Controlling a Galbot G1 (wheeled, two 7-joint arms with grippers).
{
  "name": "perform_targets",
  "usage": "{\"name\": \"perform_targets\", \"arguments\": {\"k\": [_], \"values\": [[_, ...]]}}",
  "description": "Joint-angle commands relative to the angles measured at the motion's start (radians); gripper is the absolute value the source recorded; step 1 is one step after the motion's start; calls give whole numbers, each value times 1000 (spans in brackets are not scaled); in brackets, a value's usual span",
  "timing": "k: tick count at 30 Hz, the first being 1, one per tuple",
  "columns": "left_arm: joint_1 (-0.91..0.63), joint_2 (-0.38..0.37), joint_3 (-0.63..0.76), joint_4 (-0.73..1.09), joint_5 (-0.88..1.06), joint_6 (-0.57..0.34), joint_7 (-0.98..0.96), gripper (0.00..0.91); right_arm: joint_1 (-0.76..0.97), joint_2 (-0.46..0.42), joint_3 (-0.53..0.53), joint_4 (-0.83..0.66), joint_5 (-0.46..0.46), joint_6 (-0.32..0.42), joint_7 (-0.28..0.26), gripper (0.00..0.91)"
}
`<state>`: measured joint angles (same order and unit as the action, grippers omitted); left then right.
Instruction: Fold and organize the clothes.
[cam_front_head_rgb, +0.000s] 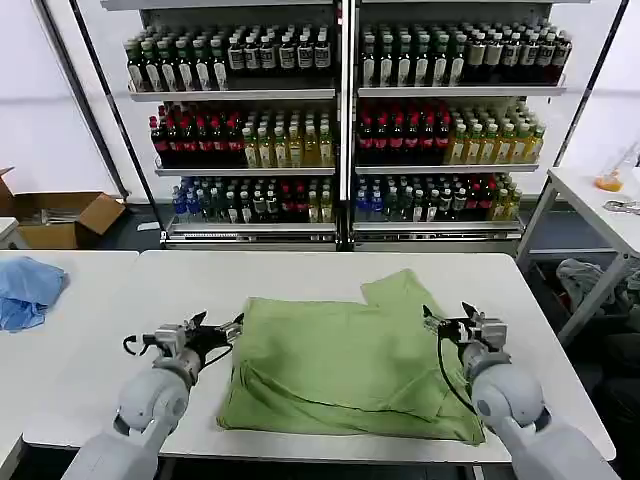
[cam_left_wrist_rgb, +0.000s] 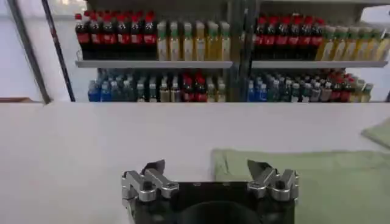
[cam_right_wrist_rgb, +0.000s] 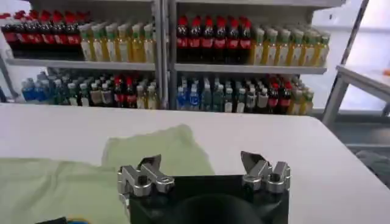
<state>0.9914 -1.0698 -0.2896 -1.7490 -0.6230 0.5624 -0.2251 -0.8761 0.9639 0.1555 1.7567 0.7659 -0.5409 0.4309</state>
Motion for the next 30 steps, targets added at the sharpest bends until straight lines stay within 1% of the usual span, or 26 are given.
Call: {"name": "perform_targets", "arguments": {"k": [1,5,11,18,26,27,28,29,30], "values": [[-255,-20,149,260,23,15,-7,907,310,62,-179,-292,52,-34,22,907],[-296,-40,179,301,23,15,2,907,382,98,-220,-366,66,-36,18,907],[-331,-62,188,369,14,15,26,907,436,135,-263,-436,94,-36,6,907],[-339,-70,188,394,-29,17,68,907,468,178,-265,-532,117,-36,5,907],[-335,-73,189,412,-46,17,88,907,491,217,-269,-626,125,-37,-8,907],[-335,-73,190,413,-46,17,89,554,492,221,-270,-635,126,-37,-8,907],[-335,-72,190,414,-48,17,90,373,492,223,-270,-639,127,-37,-8,907],[-334,-72,191,414,-47,17,91,151,492,224,-270,-641,129,-37,-8,655],[-335,-71,192,414,-47,17,92,81,491,225,-270,-641,135,-37,-8,474]]}}
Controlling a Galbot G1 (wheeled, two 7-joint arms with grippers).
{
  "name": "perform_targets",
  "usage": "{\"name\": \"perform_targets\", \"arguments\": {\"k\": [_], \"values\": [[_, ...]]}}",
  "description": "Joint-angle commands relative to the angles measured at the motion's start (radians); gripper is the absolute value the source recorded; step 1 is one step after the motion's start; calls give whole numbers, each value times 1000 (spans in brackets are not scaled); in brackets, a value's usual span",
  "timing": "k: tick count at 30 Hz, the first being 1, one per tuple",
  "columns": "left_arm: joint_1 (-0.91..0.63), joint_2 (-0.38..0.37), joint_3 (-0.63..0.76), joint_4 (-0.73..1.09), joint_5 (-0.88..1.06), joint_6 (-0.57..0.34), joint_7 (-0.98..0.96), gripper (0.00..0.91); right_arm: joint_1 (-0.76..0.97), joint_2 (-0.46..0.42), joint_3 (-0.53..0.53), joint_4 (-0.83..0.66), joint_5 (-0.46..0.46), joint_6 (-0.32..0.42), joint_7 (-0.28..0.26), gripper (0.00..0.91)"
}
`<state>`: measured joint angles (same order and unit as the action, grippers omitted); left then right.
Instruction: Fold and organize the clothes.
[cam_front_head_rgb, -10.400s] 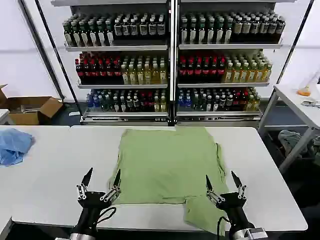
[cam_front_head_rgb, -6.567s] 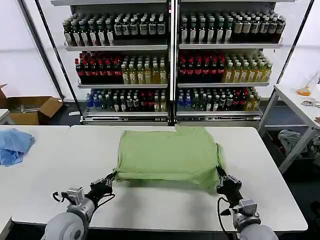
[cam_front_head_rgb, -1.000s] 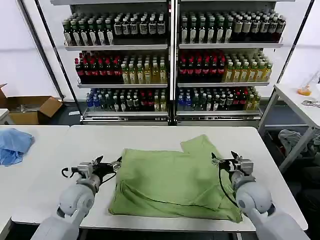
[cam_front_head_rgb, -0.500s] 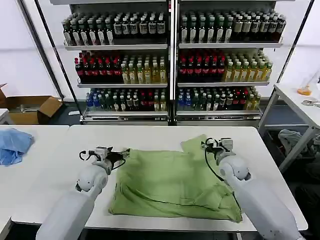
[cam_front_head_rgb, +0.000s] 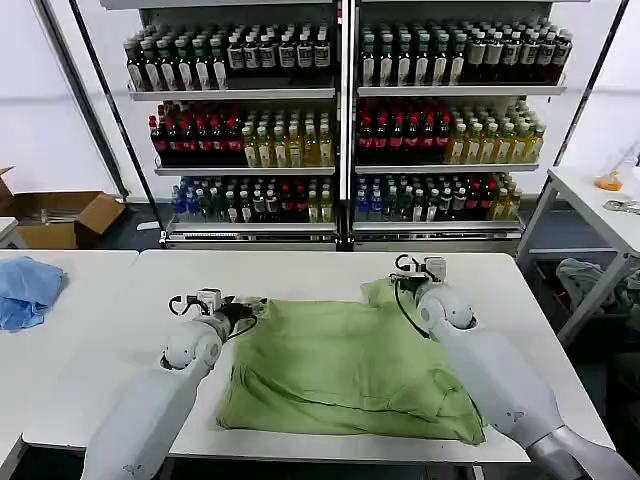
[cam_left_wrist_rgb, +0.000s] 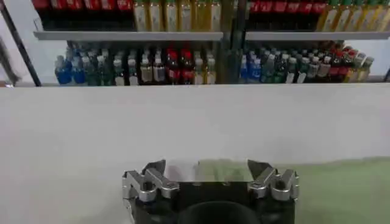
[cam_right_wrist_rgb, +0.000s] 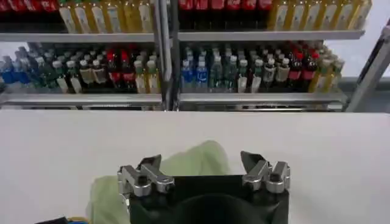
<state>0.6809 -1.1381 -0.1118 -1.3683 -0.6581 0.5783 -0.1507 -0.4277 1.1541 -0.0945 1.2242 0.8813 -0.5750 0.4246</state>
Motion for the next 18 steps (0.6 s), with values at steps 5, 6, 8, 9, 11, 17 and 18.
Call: {"name": "perform_targets", "arguments": {"k": [5,6,8,9,11,17,18], "values": [[-18,-1,16,17,-16,0,24,20,36,33,-22,-104,36,-3,-1,0],[-13,0,17,10,-17,0,28,20,34,31,-22,-101,36,-4,-1,0],[-3,3,16,-1,-22,1,35,20,30,28,-22,-93,40,-4,-3,0],[0,4,15,-5,-24,1,41,20,27,26,-22,-90,42,-4,-3,0],[8,6,13,-13,-31,1,46,20,21,23,-21,-84,43,-4,-4,0],[28,12,8,-26,-41,0,60,20,9,17,-18,-70,49,-3,-5,0],[31,12,7,-28,-42,0,62,30,9,17,-18,-73,49,-3,-5,0]]}}
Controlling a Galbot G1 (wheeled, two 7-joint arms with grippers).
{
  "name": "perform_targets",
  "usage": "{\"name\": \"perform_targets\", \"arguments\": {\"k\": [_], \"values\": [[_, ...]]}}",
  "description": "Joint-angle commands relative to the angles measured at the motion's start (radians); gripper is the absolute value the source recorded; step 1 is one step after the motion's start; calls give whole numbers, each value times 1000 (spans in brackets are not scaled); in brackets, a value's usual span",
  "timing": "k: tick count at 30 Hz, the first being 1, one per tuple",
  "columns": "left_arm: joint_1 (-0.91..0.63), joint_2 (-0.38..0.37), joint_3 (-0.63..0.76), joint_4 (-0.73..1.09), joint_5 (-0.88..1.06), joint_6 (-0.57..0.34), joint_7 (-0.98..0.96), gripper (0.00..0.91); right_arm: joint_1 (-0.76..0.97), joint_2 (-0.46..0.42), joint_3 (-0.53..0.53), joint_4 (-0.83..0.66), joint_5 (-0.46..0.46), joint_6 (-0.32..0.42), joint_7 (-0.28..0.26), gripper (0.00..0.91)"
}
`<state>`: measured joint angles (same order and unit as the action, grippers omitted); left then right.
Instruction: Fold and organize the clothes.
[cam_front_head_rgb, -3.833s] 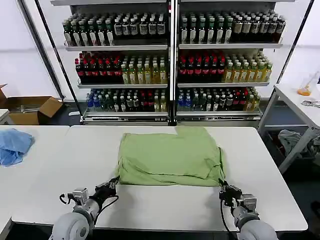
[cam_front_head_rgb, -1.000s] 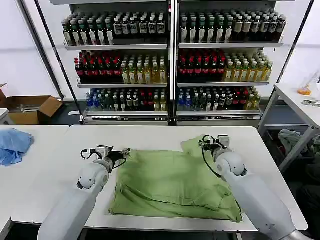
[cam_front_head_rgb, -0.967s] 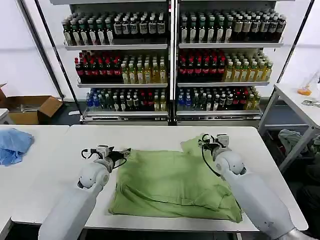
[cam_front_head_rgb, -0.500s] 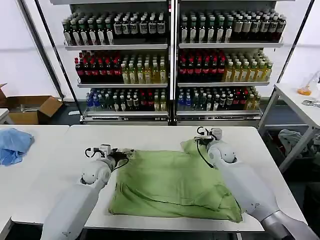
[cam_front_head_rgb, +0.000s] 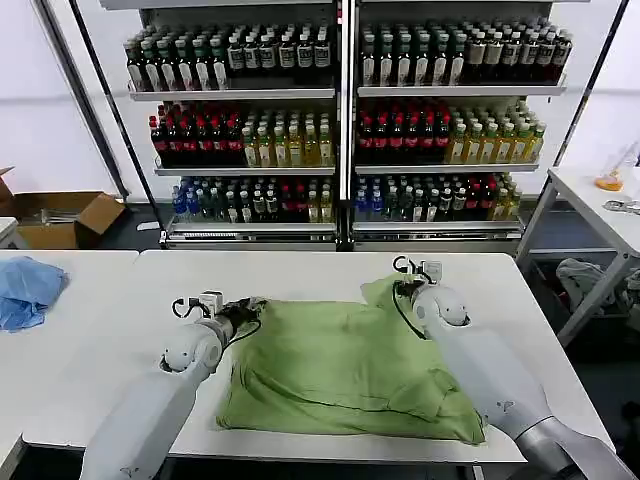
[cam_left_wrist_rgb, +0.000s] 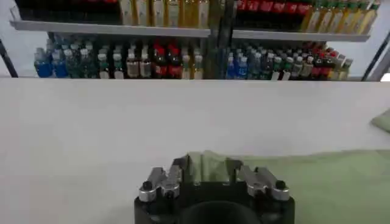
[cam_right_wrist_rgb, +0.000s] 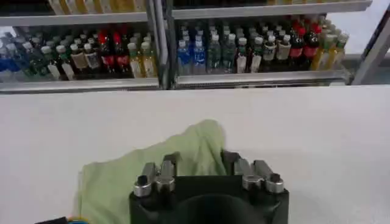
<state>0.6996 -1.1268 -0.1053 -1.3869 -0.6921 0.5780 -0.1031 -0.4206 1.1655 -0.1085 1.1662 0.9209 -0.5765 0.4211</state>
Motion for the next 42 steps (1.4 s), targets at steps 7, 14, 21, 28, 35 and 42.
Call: {"name": "perform_targets", "arguments": {"k": [7,14,21,28,35,42], "values": [[29,-2,-10,-17,-15,0,25,20,-11,3,1,7,-6,12,-8,0],[47,-6,-46,-51,-56,-3,31,20,-45,-14,8,63,-96,127,-38,0],[84,8,-105,-128,-96,-34,29,20,-93,-53,53,192,-112,165,-45,0],[139,42,-158,-214,-115,-37,28,20,-201,-122,119,358,-106,154,-34,0],[231,84,-190,-330,-119,-33,32,20,-343,-197,213,554,-94,132,-16,0],[335,122,-212,-468,-127,-27,45,20,-531,-261,332,748,-78,114,-3,0]]}}
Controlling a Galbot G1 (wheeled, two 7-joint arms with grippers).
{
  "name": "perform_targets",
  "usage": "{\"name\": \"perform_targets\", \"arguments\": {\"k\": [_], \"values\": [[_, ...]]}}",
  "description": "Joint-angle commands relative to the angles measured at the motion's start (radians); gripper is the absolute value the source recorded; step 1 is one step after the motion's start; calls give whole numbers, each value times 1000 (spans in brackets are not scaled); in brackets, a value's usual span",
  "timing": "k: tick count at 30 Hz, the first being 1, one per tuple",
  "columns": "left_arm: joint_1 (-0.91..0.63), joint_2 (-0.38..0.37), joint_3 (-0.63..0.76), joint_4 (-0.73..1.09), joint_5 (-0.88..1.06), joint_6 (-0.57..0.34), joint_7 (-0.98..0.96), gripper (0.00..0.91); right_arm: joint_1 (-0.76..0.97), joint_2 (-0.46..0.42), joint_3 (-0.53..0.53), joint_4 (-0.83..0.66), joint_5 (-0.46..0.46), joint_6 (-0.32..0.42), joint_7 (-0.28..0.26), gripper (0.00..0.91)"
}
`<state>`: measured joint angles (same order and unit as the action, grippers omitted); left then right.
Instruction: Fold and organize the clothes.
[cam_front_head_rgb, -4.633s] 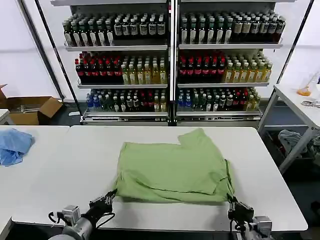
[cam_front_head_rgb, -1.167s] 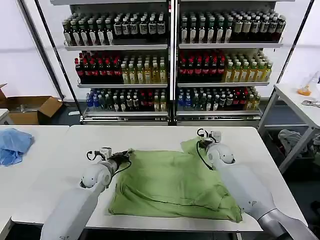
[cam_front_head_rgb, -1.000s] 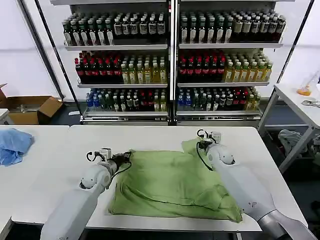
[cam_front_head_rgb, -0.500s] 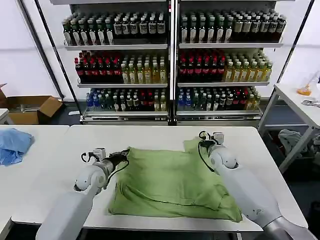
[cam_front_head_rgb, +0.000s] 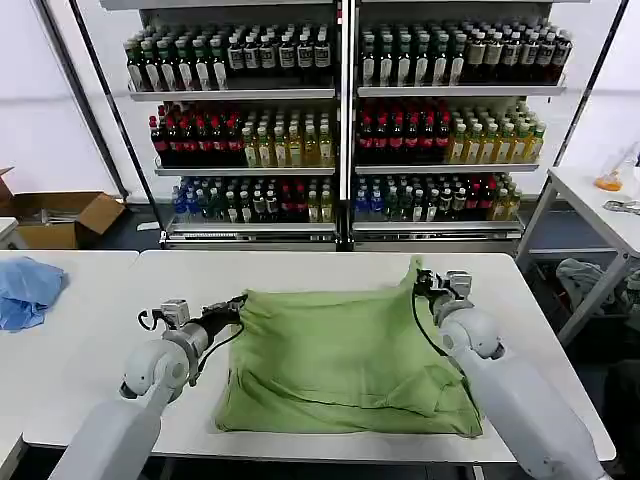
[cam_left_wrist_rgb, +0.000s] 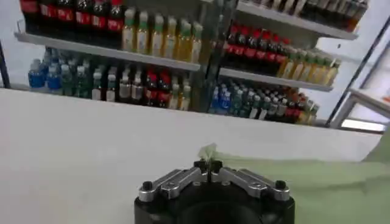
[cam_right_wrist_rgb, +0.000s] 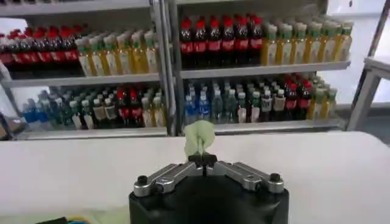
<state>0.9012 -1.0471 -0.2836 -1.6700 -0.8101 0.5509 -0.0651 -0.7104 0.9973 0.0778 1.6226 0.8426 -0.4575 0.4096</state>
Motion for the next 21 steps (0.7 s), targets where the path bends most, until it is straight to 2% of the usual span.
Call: {"name": "perform_targets", "arguments": {"k": [1,13,17,21], "values": [[148,45,-37,-193,-9,0,9,20,-285,-103,167,326,3,-5,10,0],[329,95,-76,-350,31,-4,29,20,-614,-131,348,543,7,-33,25,0],[365,99,-71,-370,78,-4,39,20,-715,-114,397,567,-5,-42,29,0],[368,100,-60,-353,111,3,45,20,-745,-94,403,551,-20,-48,35,0]]}}
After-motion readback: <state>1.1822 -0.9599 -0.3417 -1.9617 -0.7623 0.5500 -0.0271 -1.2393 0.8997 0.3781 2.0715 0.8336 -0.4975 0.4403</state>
